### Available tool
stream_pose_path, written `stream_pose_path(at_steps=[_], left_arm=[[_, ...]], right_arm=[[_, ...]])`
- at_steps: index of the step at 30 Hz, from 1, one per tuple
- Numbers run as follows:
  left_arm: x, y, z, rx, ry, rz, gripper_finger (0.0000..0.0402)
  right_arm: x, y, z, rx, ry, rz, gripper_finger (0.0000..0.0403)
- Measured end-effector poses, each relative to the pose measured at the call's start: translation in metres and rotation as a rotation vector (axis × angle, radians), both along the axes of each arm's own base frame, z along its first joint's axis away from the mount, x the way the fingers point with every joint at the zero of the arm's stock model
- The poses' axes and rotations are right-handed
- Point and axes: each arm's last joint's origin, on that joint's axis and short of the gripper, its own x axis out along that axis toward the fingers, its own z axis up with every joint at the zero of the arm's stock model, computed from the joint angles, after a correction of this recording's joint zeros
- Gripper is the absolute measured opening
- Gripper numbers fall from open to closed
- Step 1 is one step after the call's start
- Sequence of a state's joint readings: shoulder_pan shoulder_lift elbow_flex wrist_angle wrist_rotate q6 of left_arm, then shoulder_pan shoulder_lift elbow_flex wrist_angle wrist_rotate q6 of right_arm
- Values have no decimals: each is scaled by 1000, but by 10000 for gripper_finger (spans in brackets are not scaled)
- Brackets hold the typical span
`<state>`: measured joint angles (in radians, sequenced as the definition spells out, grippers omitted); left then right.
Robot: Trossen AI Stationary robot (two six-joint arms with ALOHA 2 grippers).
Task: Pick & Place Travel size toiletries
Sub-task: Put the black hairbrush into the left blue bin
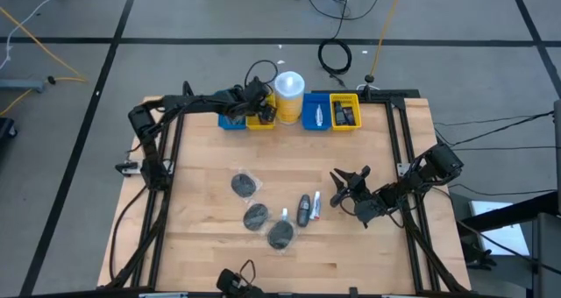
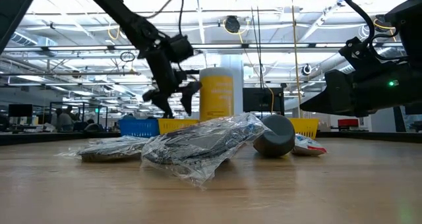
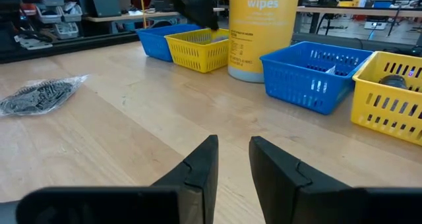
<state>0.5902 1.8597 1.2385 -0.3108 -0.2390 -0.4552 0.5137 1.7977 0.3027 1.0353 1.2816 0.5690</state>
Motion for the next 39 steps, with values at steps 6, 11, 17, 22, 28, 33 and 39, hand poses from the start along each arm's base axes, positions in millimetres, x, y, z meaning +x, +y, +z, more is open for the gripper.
stream_pose_path(at_steps=[6, 11, 17, 22, 28, 33, 39], left_arm=[[-2, -26, 49, 107, -62, -114, 308], [-1, -73, 85, 215, -37, -248, 292], [-2, -135, 79, 346, 100, -272, 275], [-14, -167, 22, 350, 96, -234, 277], [-32, -199, -31, 281, -223, -295, 273], [-50, -221, -48, 328, -430, -428, 267], [-57, -232, -71, 346, -410, -517, 262]], right_arm=[[0, 0, 0, 5, -5, -3, 77], [0, 0, 0, 11, -12, -5, 77], [0, -1, 0, 15, -16, -7, 77], [0, -1, 0, 19, -20, -6, 77], [1, 0, 0, 38, -36, -4, 77], [3, -2, 0, 72, -22, 40, 77], [12, -6, 0, 137, 59, 242, 77]])
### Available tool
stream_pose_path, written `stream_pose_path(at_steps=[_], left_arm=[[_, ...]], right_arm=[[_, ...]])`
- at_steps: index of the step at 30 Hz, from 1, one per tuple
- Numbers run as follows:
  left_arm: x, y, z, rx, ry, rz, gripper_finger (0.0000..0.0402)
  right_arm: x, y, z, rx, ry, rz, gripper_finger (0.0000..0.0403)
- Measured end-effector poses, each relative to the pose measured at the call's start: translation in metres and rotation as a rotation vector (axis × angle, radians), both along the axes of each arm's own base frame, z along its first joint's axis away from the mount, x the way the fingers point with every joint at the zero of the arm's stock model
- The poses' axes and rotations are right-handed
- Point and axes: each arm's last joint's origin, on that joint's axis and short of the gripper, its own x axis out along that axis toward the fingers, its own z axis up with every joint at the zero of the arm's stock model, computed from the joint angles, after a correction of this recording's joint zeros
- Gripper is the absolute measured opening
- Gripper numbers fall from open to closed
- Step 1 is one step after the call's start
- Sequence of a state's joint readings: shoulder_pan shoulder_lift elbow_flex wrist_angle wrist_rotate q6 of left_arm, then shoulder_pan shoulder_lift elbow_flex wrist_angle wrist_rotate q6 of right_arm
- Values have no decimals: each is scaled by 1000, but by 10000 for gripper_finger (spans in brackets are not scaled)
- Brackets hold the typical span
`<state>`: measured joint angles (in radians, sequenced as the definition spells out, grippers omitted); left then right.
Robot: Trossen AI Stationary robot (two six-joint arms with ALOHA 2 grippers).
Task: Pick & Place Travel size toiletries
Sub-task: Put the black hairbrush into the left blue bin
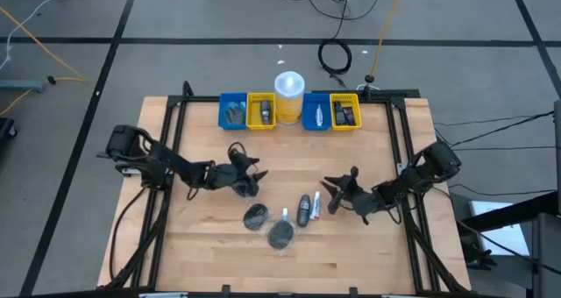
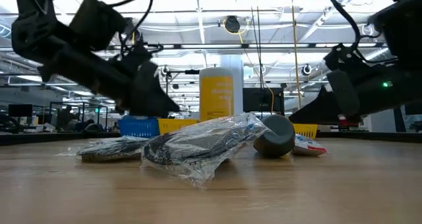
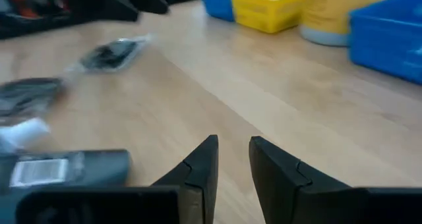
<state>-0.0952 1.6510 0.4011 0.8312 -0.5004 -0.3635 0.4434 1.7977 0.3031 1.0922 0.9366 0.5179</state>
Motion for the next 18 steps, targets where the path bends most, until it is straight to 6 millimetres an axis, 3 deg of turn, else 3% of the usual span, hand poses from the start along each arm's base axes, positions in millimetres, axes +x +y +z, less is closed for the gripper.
stream_pose_path(at_steps=[5, 10, 15, 18], left_arm=[[4, 1, -19, 42, 37, 3, 262], [4, 1, -35, 25, 68, 11, 253], [3, -1, -42, 18, 101, 9, 246], [-1, -5, -37, 7, 103, -3, 247]], right_arm=[[15, -6, 18, 101, -157, 109, 77], [54, -6, 42, 177, -254, 343, 93], [110, -5, 59, 217, -67, 547, 142], [132, -8, 68, 162, 96, 585, 173]])
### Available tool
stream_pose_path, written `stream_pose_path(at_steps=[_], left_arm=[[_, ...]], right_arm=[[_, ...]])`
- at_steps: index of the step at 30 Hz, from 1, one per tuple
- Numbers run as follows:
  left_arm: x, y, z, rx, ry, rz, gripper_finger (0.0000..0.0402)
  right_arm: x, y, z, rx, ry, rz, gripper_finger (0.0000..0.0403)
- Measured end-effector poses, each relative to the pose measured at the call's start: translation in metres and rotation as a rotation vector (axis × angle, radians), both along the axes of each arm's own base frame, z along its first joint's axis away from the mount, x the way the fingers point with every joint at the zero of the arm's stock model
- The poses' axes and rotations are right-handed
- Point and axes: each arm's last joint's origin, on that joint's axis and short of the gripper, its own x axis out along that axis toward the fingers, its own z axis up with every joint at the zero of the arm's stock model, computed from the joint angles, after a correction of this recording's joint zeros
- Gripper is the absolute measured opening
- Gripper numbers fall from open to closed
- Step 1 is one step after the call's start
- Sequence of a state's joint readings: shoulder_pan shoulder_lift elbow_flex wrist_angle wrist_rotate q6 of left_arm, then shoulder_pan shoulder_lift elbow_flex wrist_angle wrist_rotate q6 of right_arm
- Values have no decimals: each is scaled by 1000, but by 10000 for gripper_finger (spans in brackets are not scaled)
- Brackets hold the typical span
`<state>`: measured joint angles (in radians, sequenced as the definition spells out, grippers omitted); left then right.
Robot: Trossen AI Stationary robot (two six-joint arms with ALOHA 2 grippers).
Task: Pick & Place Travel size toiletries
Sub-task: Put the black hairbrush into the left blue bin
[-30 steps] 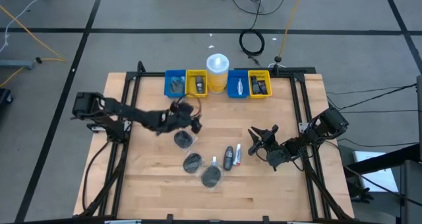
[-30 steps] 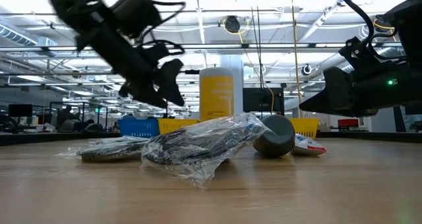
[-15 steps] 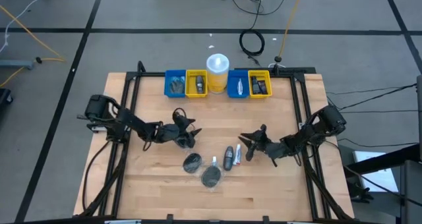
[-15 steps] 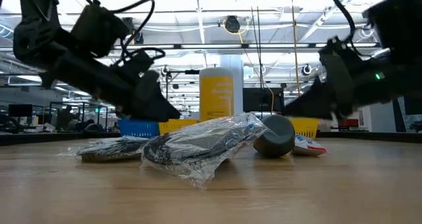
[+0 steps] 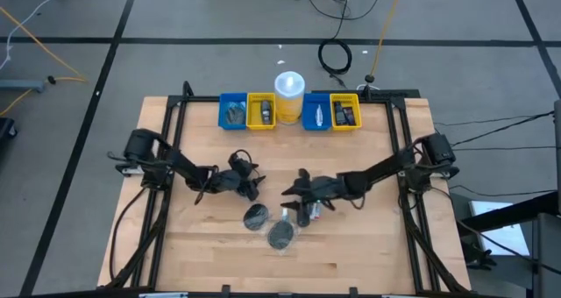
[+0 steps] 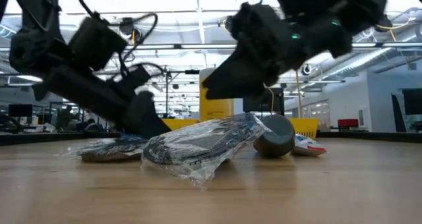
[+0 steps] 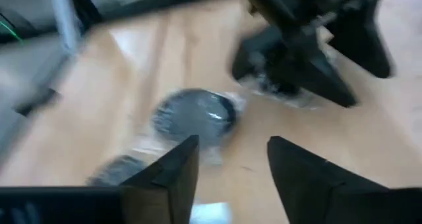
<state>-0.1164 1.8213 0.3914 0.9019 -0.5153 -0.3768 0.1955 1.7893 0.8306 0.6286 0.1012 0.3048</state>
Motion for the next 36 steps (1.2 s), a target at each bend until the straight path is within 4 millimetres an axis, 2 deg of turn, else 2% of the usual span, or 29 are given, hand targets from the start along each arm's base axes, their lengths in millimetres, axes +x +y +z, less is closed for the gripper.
stream_pose_path(at_steps=[4, 9, 14, 23, 28, 36], left_arm=[[-11, -3, 21, -32, -33, 8, 248], [-35, -3, 36, -114, 90, 66, 248], [-62, -2, 38, -269, 235, 181, 248], [-70, -7, 25, -426, 176, 193, 235], [-70, -7, 21, -425, 169, 191, 182], [-65, -8, 20, -382, 177, 93, 46]], right_arm=[[10, -7, 9, -126, 8, -24, 205], [8, -12, 10, -216, -59, -90, 225], [1, -17, 5, -272, -92, -150, 223], [-15, -31, -6, -259, -148, -193, 211], [-22, -34, -13, -235, -143, -208, 210], [-29, -35, -18, -225, -137, -215, 210]])
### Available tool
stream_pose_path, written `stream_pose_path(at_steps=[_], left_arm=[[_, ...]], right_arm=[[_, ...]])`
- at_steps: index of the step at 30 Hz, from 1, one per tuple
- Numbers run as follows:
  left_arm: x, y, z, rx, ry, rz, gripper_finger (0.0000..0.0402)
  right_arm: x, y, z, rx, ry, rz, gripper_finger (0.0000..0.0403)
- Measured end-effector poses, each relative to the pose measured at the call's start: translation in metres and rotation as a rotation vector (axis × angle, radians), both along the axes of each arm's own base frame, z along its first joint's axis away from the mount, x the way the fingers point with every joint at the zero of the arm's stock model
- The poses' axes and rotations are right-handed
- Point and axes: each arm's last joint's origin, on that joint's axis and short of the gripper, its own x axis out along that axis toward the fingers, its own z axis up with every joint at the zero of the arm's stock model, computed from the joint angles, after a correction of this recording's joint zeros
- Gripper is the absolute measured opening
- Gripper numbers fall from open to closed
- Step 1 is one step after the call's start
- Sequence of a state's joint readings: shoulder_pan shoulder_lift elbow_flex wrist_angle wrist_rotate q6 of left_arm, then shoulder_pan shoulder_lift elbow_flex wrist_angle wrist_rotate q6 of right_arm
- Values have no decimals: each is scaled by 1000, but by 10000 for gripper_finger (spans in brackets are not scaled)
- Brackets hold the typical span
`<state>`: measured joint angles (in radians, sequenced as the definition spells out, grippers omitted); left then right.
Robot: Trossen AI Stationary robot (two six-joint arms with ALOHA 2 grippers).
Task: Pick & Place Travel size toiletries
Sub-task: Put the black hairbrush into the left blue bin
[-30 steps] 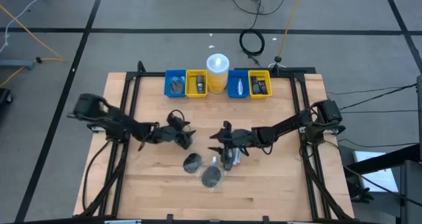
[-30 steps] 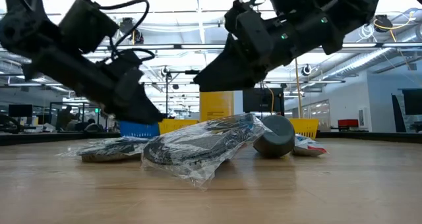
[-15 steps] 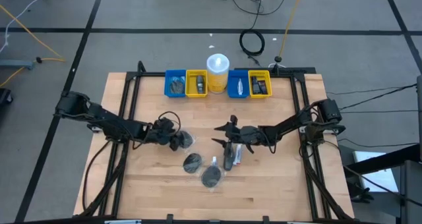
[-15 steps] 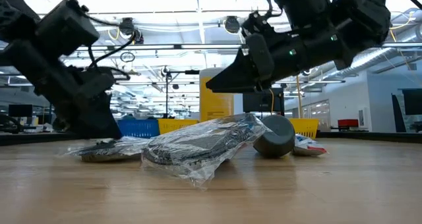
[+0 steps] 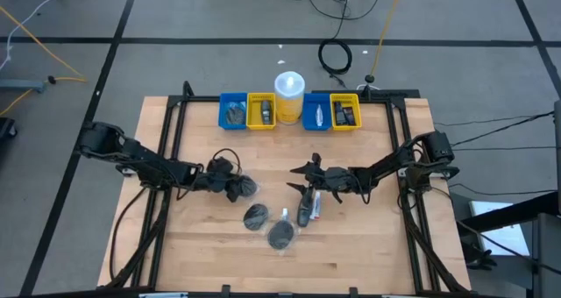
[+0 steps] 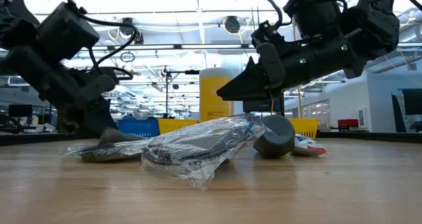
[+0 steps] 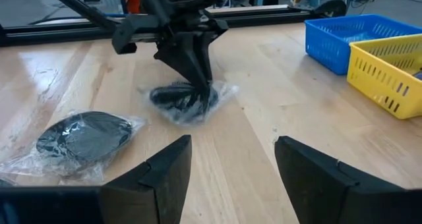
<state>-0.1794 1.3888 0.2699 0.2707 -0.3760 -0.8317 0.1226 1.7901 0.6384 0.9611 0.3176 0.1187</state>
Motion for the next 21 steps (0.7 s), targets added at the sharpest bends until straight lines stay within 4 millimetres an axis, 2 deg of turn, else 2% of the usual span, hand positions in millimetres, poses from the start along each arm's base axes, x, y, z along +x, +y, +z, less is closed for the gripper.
stream_pose_path(at_steps=[3, 6, 9, 13, 21], left_arm=[[2, 1, 2, 33, -15, -32, 8], [4, 5, 9, 50, -34, -58, 11], [12, 10, 25, 92, -66, -99, 3], [22, 23, 56, 196, -33, -162, 3], [29, 72, 142, 534, 343, -231, 2]], right_arm=[[0, 0, 0, 0, 1, 0, 210], [0, 0, 0, -2, 1, 0, 210], [0, 0, 0, -3, 2, 1, 210], [0, 0, -1, -4, 10, 0, 210], [0, -3, -1, -1, 10, -10, 210]])
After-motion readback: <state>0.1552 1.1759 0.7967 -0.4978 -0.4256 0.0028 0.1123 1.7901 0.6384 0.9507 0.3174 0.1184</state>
